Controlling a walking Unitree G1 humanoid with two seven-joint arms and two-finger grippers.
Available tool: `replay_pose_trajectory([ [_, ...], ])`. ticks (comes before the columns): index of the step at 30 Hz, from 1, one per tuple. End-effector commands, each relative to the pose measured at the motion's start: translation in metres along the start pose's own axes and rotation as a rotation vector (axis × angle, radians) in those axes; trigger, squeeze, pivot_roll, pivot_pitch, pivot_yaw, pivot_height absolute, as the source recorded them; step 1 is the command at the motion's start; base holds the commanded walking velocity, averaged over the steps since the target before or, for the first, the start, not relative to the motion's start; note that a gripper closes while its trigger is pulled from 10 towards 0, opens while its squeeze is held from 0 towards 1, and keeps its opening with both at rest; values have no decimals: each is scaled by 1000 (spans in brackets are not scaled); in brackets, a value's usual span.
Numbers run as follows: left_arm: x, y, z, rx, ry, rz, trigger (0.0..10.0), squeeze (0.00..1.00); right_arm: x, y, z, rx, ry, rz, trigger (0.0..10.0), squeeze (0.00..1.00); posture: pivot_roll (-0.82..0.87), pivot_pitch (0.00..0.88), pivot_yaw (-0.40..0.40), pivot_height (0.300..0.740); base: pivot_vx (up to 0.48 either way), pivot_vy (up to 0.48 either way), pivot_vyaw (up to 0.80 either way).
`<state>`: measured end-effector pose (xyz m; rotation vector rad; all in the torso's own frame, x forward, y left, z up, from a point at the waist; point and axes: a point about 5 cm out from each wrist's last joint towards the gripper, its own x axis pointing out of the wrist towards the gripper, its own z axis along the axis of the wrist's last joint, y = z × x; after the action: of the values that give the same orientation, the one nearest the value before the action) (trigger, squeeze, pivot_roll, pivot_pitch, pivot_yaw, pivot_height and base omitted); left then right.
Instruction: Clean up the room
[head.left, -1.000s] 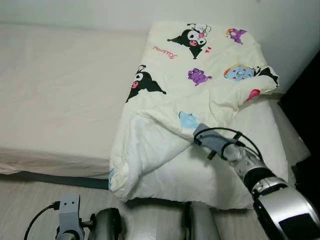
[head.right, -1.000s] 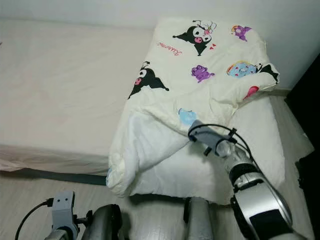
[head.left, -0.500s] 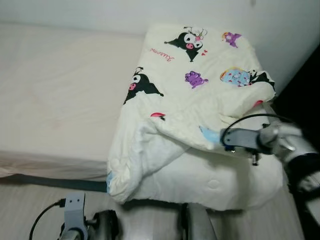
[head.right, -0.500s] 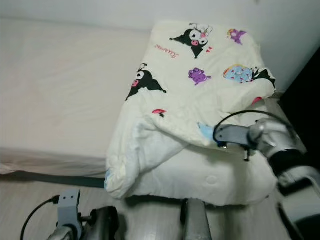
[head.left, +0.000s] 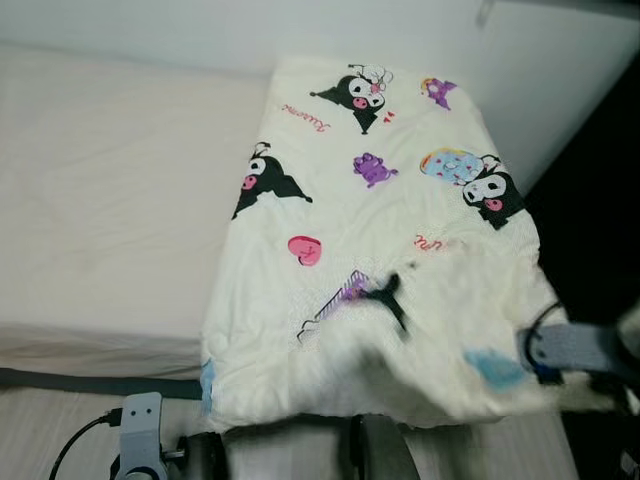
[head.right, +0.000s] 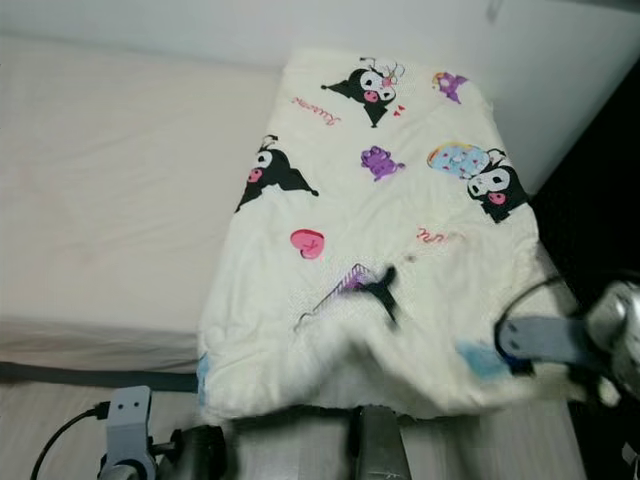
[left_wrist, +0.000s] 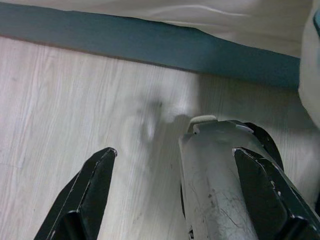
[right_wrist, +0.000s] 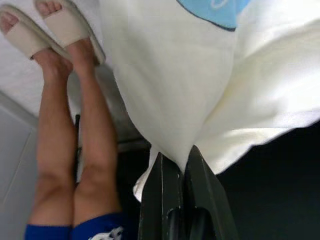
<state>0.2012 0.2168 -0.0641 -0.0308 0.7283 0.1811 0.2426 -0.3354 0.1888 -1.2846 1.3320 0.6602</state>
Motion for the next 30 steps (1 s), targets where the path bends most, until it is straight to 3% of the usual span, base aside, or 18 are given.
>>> replay_pose_trajectory([
  [1, -15, -34, -49, -16, 209, -113, 10000, 0, 7, 2, -14, 43, 55, -35, 0, 0, -278, 179, -185, 590, 0, 0, 0],
  [8, -15, -27, -48, -3, 211, -101, 10000, 0, 19, 4, -15, 87, 68, -102, 0, 0, -269, 175, -184, 590, 0, 0, 0],
  [9, -14, -26, -48, -2, 208, -99, 10000, 0, 24, 5, -12, 98, 50, -112, 3529, 0, -262, 173, -181, 590, 0, 0, 0],
  [10, -14, -26, -47, -1, 205, -99, 10000, 0, 27, 8, -8, 103, 36, -106, 10000, 0, -258, 173, -179, 590, 0, 0, 0],
  [15, -13, -28, -46, 7, 202, -108, 10000, 0, 34, 21, 1, 112, 0, -22, 10000, 0, -252, 172, -172, 590, 0, 0, 0],
  [18, -13, -28, -46, 7, 202, -108, 10000, 0, 34, 21, 1, 112, 0, -22, 10000, 0, -252, 172, -172, 590, 0, 0, 0],
  [19, -13, -29, -46, 15, 204, -113, 10000, 0, 33, 23, 4, 119, -20, -8, 10000, 1000, -248, 170, -166, 590, 0, 0, 0],
  [28, -15, -29, -49, 24, 220, -132, 10000, 0, 22, 19, -4, 128, -21, -25, 10000, 1000, -241, 169, -156, 590, 0, 0, 0],
  [30, -16, -27, -51, 22, 228, -129, 10000, 0, 15, 10, -3, 173, -50, -87, 10000, 1000, -233, 170, -149, 590, 0, 0, 0],
])
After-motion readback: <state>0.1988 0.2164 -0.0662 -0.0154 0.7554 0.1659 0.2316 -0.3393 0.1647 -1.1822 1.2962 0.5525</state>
